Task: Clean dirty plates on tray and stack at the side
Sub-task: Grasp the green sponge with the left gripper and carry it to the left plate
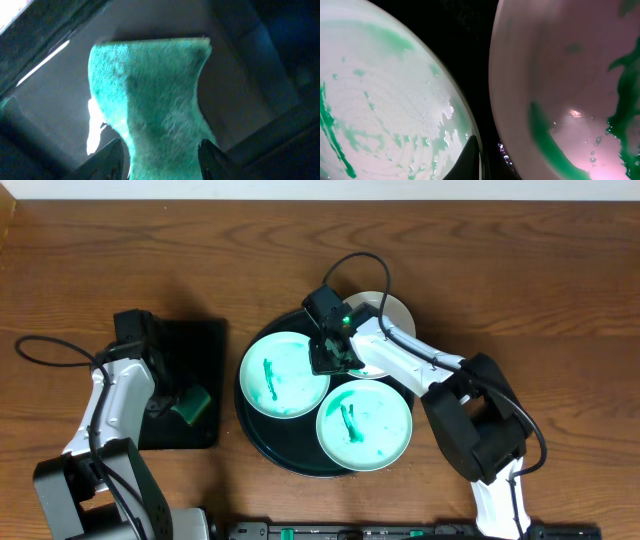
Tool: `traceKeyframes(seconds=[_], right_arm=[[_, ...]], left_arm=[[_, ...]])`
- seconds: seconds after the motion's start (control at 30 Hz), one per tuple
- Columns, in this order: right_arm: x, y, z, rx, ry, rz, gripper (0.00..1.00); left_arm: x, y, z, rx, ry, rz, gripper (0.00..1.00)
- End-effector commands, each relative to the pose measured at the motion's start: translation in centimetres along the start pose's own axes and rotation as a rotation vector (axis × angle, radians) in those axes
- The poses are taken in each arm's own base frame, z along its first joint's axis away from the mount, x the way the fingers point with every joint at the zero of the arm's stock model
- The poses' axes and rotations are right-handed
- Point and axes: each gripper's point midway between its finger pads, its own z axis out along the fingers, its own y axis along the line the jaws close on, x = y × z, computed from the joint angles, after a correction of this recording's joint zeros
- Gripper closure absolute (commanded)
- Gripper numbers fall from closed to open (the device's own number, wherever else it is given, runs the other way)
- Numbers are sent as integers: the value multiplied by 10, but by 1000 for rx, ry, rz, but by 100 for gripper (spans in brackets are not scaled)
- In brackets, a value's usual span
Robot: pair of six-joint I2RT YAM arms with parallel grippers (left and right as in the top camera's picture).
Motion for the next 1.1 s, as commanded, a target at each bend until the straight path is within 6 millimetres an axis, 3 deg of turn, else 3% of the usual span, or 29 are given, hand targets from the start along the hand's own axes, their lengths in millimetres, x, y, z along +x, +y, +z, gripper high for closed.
traceKeyframes(seconds=[0.0,0.2,0.3,0.47,0.53,0.67,0.9,1.07], right_arm=[[0,0,10,-6,13,-2,99],[0,0,10,-6,12,-3,99],[0,0,10,-6,13,-2,99],[0,0,10,-7,12,-2,99],[-1,0,10,-7,12,-2,99],[-1,0,10,-7,12,-2,99],[-1,4,9,-30,17,-2,99],[-2,4,7,-61,30,13,99]], left_arm=[[3,8,10,-35,1,-26,51],[6,10,26,-58,32,-23,51],[8,10,34,-66,48,-22,57],[8,9,34,-65,52,-21,88],[7,9,32,-59,47,-7,92],[0,5,17,-46,32,48,93],[-16,-6,-37,16,-57,194,93],[-7,-32,-70,192,-94,412,93]])
